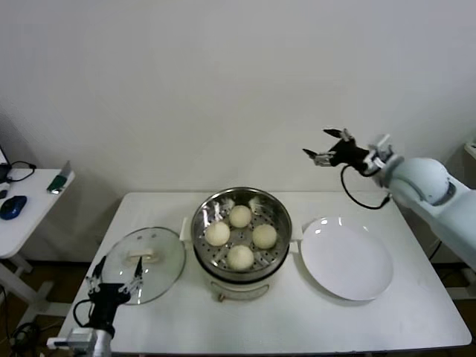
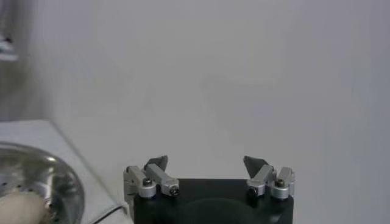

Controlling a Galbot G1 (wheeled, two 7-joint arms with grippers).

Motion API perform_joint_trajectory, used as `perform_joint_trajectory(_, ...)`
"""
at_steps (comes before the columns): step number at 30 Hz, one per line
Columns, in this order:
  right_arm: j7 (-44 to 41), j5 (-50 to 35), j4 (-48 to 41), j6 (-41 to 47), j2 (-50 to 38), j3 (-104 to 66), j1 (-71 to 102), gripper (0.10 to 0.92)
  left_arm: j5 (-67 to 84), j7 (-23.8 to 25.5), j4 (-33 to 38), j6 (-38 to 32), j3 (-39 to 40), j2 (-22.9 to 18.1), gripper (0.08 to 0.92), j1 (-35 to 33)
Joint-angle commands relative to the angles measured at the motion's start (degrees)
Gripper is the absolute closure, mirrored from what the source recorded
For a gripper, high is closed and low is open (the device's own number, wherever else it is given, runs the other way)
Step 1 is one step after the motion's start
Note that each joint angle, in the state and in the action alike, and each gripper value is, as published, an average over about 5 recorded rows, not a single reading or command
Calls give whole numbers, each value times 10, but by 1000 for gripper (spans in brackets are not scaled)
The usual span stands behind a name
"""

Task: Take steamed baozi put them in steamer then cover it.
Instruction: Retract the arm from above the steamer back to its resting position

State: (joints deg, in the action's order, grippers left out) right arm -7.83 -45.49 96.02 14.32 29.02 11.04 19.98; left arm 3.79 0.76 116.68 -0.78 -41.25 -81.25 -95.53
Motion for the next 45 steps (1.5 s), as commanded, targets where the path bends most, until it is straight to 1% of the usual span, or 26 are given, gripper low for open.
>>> perform_joint_trajectory(1, 23, 75, 30, -134, 49, -516, 582, 203, -56, 3, 3, -15, 2, -4, 177, 16)
perform_joint_trajectory(8, 11, 104, 25, -232, 161, -570, 707, 203, -62, -4, -3, -20, -1, -5, 177, 12)
perform_joint_trajectory(14, 12, 128, 25, -310, 238, -547, 749, 203, -104, -23, 4, -19, 2, 3, 177, -4)
perform_joint_trajectory(17, 17, 136, 16, -326, 263, -519, 759, 203, -156, -32, 8, -23, -3, 13, 177, -11)
perform_joint_trajectory(21, 29, 151, -1, -334, 291, -487, 761, 203, -243, -41, 20, -35, -20, 41, 177, -23)
perform_joint_trajectory(23, 36, 157, -6, -336, 303, -474, 759, 203, -313, -58, 20, -50, -29, 53, 177, -26)
perform_joint_trajectory(26, 46, 163, -10, -335, 315, -463, 754, 203, -460, -97, 9, -61, -32, 60, 177, -29)
perform_joint_trajectory(29, 54, 172, -9, -335, 325, -457, 748, 203, -615, -129, -11, -39, -24, 55, 177, -31)
perform_joint_trajectory(33, 60, 178, -4, -334, 335, -453, 742, 203, -761, -138, -52, 10, -7, 36, 177, -19)
perform_joint_trajectory(39, 68, 185, -3, -335, 344, -449, 738, 203, -855, -150, -132, 49, 10, 10, 177, 27)
perform_joint_trajectory(45, 72, 187, -3, -339, 351, -446, 737, 203, -894, -153, -167, 82, 19, 4, 177, 66)
